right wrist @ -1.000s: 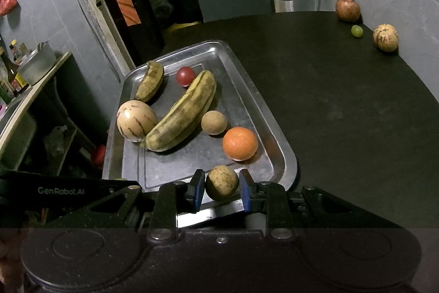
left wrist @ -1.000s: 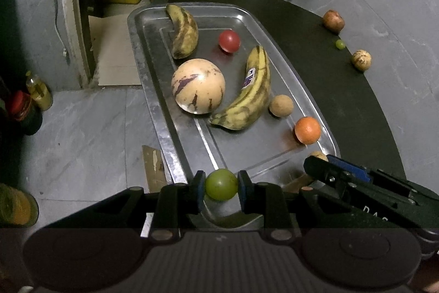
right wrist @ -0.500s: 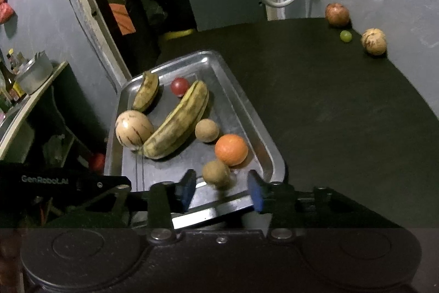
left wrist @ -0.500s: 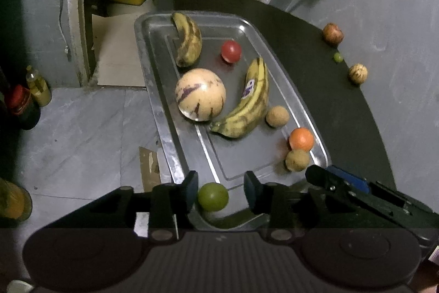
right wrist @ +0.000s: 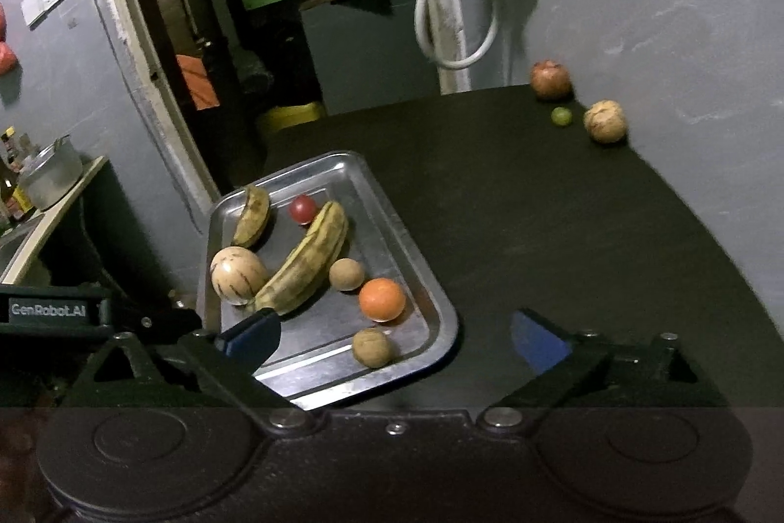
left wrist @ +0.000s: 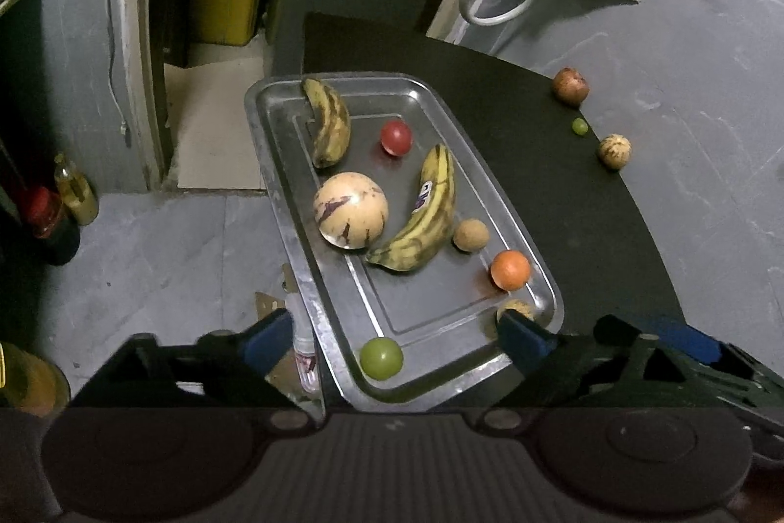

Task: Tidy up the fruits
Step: 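Raise both open tools up and away from the tray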

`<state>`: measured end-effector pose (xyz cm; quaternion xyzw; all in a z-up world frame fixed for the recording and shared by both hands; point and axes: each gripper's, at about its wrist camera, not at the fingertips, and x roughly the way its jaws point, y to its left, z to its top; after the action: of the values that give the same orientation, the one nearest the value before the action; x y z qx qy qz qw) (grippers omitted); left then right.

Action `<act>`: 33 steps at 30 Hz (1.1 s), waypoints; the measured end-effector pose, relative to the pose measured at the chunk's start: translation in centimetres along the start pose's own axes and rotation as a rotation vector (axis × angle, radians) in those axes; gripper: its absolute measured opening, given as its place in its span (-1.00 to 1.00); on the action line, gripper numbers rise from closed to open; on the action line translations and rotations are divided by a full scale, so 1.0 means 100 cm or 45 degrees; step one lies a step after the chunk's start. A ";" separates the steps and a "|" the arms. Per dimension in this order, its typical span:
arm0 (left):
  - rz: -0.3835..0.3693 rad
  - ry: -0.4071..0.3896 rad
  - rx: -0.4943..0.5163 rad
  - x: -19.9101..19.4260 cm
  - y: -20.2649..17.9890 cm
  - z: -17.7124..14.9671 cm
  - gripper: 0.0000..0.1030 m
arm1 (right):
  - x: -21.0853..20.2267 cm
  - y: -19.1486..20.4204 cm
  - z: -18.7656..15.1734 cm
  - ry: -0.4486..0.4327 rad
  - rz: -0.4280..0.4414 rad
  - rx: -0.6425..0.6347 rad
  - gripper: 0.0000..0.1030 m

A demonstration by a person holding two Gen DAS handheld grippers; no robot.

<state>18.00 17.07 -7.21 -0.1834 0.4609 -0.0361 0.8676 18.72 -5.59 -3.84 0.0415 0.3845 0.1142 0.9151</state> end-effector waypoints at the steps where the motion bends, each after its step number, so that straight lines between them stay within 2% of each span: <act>1: 0.000 -0.005 0.003 -0.002 0.000 0.000 0.88 | -0.003 0.001 0.000 0.001 -0.021 0.002 0.98; 9: 0.029 -0.005 0.045 -0.017 0.003 -0.001 0.93 | -0.032 -0.011 -0.005 0.143 -0.116 0.263 0.98; 12: 0.047 0.006 0.067 -0.023 0.003 -0.001 0.94 | -0.055 -0.007 -0.001 0.157 -0.135 0.298 0.98; 15: 0.043 -0.002 0.089 -0.031 0.004 -0.001 0.94 | -0.082 -0.008 0.013 0.168 -0.093 0.328 0.98; 19: 0.064 0.000 0.100 -0.042 0.003 -0.001 0.94 | -0.121 -0.025 0.051 0.198 0.019 0.462 0.98; 22: 0.087 0.010 0.120 -0.056 -0.004 0.003 0.94 | -0.159 -0.037 0.084 0.143 0.042 0.515 0.99; 25: 0.062 -0.015 0.136 -0.083 -0.021 0.013 0.94 | -0.201 -0.041 0.109 0.055 0.046 0.504 0.99; 29: -0.010 -0.114 0.168 -0.125 -0.052 0.029 0.99 | -0.248 -0.046 0.134 -0.016 0.082 0.510 0.99; 33: -0.072 -0.220 0.193 -0.163 -0.083 0.034 0.99 | -0.283 -0.056 0.148 0.002 0.149 0.654 0.99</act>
<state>12.25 14.07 10.27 -0.1326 0.3751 -0.0793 0.9140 11.09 -17.64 25.23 0.2947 0.3984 0.0657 0.8661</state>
